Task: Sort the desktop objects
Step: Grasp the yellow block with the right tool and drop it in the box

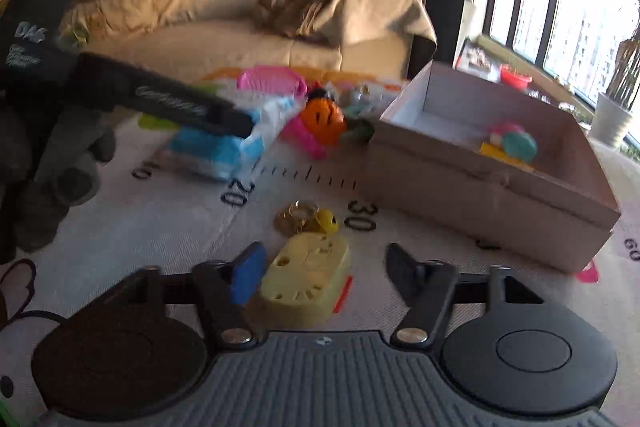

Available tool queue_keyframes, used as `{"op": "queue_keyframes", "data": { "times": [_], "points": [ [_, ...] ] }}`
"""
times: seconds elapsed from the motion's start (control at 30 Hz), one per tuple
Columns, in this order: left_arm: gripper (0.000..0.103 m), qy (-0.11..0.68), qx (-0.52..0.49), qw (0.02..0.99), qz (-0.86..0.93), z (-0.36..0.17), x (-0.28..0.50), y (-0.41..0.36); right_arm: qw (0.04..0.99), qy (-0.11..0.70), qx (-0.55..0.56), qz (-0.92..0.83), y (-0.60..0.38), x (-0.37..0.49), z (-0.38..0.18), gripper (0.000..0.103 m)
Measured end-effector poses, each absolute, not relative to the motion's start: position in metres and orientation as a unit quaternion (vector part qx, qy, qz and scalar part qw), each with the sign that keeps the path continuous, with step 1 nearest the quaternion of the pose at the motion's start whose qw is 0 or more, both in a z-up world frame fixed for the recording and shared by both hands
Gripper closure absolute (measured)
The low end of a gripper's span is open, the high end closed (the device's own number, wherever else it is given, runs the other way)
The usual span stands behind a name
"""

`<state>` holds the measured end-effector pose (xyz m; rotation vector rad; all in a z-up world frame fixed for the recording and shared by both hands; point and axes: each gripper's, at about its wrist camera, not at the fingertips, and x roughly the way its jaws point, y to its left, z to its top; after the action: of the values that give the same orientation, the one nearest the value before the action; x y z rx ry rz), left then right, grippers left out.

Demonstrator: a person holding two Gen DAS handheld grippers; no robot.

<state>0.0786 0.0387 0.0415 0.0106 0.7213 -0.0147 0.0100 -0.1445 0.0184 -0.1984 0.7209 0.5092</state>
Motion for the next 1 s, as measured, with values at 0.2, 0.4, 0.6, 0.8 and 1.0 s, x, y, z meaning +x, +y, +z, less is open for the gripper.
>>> {"op": "queue_keyframes", "data": {
  "times": [0.2, 0.4, 0.6, 0.8, 1.0],
  "points": [
    [0.043, 0.379, -0.001, 0.925, 0.006, 0.024, 0.078, 0.041, 0.898, 0.355, -0.106, 0.238, -0.169, -0.009, 0.025, 0.065],
    [0.046, 0.355, 0.039, 0.933, -0.042, 0.04, 0.032, 0.023, 0.907, 0.348, -0.092, 0.218, -0.2, -0.019, 0.039, 0.065],
    [0.046, 0.294, 0.073, 0.942, -0.146, 0.081, -0.03, -0.011, 0.927, 0.307, -0.069, 0.201, -0.235, -0.035, 0.076, 0.065],
    [0.046, 0.239, 0.08, 0.953, -0.171, 0.107, -0.011, -0.043, 0.953, 0.239, -0.036, 0.183, -0.261, -0.024, 0.124, 0.065],
    [0.042, 0.218, 0.043, 0.959, -0.178, 0.112, 0.071, -0.071, 0.964, 0.222, -0.03, 0.143, -0.265, 0.043, 0.135, 0.065]
  ]
}}
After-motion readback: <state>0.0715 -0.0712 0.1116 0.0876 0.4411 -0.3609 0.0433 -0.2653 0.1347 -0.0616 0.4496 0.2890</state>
